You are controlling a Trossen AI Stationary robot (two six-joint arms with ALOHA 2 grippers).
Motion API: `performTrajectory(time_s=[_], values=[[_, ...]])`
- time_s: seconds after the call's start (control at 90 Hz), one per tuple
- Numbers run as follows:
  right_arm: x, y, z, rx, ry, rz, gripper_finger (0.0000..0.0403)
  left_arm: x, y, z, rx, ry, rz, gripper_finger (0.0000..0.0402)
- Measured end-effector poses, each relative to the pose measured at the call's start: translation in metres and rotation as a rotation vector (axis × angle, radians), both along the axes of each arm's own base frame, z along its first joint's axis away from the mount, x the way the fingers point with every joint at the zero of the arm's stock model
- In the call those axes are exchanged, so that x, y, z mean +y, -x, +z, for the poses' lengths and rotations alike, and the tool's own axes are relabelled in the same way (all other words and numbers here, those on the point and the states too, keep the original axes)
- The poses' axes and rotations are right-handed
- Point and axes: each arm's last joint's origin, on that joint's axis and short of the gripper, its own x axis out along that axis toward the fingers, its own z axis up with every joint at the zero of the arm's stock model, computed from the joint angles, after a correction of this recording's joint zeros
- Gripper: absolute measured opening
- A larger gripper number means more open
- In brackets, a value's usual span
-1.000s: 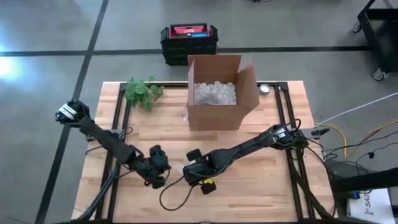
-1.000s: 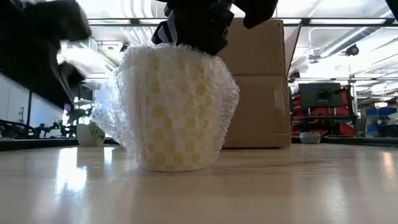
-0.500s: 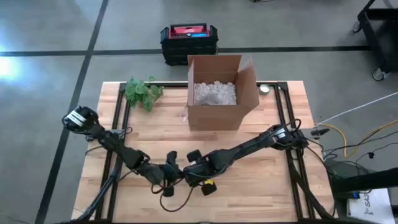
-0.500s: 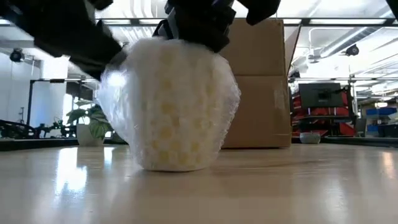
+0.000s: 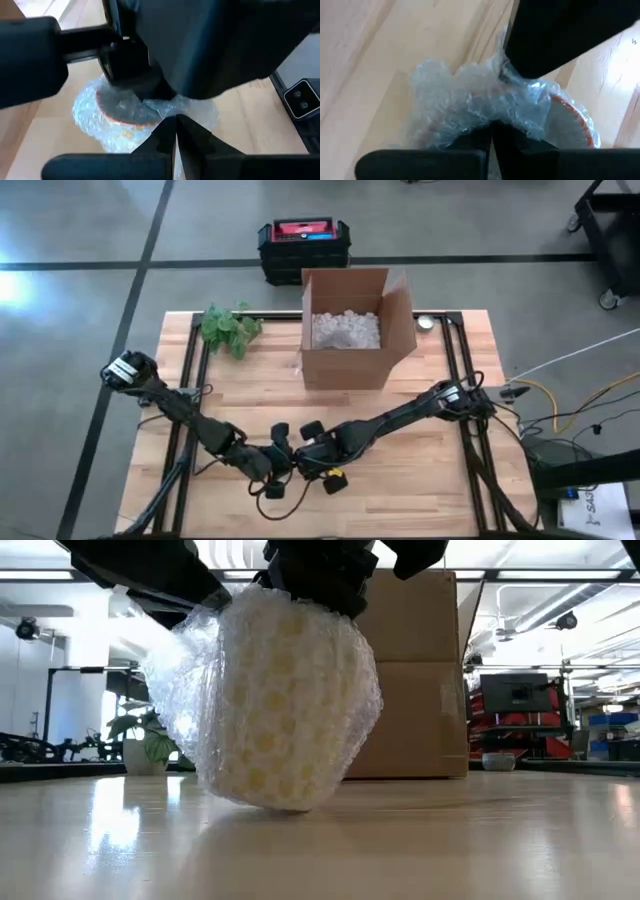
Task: Wrap mug
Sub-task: Wrap the yellow mug with bubble wrap
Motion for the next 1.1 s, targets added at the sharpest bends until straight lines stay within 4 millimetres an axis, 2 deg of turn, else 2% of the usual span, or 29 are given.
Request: performTrajectory(time_s=[0.211, 0.411, 0.644, 1.1], values=[[0.002, 0.0, -0.001, -0.008, 0.005, 0.002, 0.0002, 0.003, 0.006, -0.011, 0.04, 0.024, 0.033, 0.0], [0.003, -0.002, 0.0, -0.023, -0.004, 0.004, 0.0002, 0.002, 0.006, 0.004, 0.012, 0.034, -0.011, 0.0], [0.003, -0.002, 0.0, -0.03, -0.01, 0.005, 0.0002, 0.003, 0.005, 0.001, 0.014, 0.029, -0.012, 0.0], [0.004, -0.001, 0.002, -0.017, -0.013, 0.006, 0.0002, -0.002, -0.008, -0.029, 0.067, -0.013, -0.007, 0.0]])
